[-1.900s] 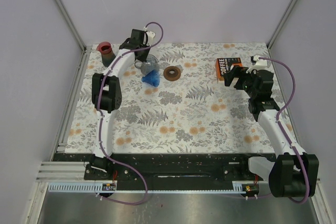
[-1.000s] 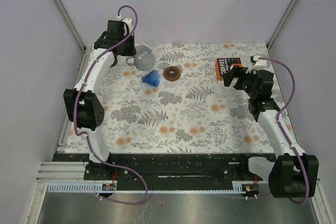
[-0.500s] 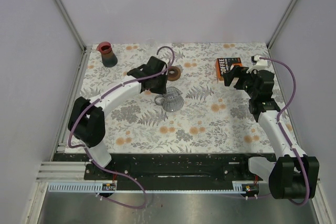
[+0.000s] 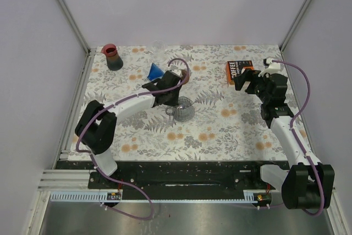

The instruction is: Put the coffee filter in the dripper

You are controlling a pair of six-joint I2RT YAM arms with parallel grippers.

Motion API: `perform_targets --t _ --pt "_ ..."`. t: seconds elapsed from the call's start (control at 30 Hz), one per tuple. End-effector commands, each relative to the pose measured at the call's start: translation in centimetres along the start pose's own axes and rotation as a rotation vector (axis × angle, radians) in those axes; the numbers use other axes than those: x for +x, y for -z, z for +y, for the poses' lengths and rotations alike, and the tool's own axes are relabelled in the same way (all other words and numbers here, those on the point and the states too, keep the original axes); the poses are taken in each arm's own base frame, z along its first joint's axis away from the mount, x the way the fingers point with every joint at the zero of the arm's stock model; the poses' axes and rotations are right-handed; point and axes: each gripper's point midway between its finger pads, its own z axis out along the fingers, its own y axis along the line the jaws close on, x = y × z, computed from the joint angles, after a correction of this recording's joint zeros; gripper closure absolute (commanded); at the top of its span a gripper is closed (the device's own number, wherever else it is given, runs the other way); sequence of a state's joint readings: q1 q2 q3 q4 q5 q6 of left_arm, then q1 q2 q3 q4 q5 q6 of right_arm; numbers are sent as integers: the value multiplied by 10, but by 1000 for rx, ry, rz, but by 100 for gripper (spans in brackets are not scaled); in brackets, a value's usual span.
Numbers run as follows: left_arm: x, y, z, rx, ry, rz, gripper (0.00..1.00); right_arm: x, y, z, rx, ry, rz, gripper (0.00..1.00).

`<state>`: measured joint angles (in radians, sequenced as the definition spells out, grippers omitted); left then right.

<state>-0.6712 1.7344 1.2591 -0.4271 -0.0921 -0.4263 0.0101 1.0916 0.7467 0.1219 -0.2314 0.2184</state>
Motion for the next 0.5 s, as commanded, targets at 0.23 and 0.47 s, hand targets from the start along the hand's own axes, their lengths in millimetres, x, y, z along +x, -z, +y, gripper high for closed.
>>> perform_targets --t 0.23,0.47 --pt "-4 -18 -14 -11 -144 -85 100 -12 1 9 -43 2 -35 2" --pt "-2 -21 -15 9 -239 -65 100 -10 0 10 -50 -2 -25 2"
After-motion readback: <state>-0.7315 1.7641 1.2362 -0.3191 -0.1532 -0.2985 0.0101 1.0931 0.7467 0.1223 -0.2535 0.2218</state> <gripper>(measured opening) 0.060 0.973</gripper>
